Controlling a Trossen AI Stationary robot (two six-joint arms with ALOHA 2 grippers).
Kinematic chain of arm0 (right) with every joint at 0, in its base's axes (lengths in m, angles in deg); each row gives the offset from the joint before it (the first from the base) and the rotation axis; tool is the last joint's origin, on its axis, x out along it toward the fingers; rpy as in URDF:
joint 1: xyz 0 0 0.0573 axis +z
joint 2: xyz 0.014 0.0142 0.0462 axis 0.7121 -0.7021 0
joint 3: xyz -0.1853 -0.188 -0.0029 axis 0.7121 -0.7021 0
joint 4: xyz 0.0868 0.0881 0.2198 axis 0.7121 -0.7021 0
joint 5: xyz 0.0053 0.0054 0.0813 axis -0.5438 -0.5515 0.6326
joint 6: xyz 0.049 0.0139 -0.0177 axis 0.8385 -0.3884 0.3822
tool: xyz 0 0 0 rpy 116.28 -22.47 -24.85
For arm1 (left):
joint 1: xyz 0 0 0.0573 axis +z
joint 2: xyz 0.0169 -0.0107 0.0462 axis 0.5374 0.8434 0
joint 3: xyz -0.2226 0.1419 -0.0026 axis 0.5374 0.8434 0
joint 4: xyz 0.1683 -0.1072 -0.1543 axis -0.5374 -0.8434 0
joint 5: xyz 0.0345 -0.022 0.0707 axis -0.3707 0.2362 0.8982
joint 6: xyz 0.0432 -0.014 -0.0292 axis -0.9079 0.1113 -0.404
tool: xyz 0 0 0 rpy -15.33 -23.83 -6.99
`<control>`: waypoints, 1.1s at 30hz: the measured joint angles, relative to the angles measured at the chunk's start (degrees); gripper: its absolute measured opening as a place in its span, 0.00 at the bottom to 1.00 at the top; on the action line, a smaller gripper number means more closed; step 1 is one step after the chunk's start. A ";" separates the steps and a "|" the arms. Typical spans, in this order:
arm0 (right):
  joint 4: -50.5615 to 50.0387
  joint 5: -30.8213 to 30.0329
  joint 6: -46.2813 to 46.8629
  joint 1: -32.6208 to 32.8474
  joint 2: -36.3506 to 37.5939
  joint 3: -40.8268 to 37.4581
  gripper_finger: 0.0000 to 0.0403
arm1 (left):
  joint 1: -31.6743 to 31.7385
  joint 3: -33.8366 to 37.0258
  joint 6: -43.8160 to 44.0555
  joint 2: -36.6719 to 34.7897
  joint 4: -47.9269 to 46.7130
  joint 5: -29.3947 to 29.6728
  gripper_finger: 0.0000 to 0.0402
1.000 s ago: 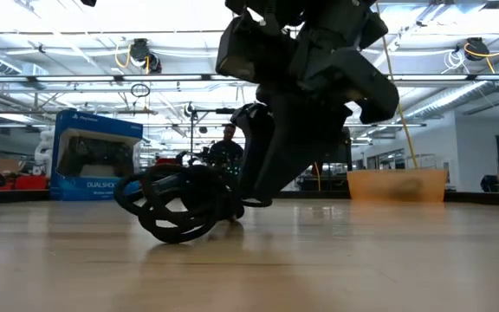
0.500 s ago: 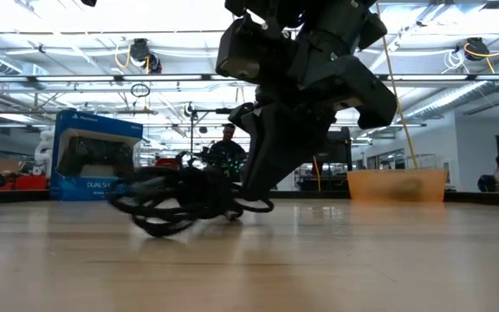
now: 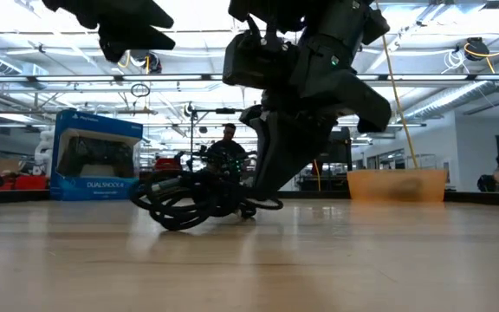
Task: Pick and place USB-C Cables
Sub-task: Put the black charger cable into the orange bin
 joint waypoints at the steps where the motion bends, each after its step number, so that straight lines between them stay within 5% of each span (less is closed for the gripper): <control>1: -0.49 -0.12 0.50 -0.21 0.15 0.00 0.02 | 0.30 0.00 2.37 0.63 0.10 -2.77 0.45; 10: -0.98 -0.05 2.46 -1.23 0.29 0.00 0.02 | -6.57 -0.02 19.54 11.03 0.69 -7.75 0.47; 19: -0.79 0.03 2.46 -1.22 0.29 0.00 0.02 | -7.02 0.01 32.65 24.61 5.63 -6.15 0.73; 26: -0.72 0.05 2.48 -1.22 0.29 0.00 0.02 | -5.43 -0.15 33.78 31.21 13.86 -7.15 0.86; 33: -0.57 0.07 3.14 -1.22 0.29 0.00 0.02 | -4.27 -0.15 32.99 35.63 18.24 -10.16 0.85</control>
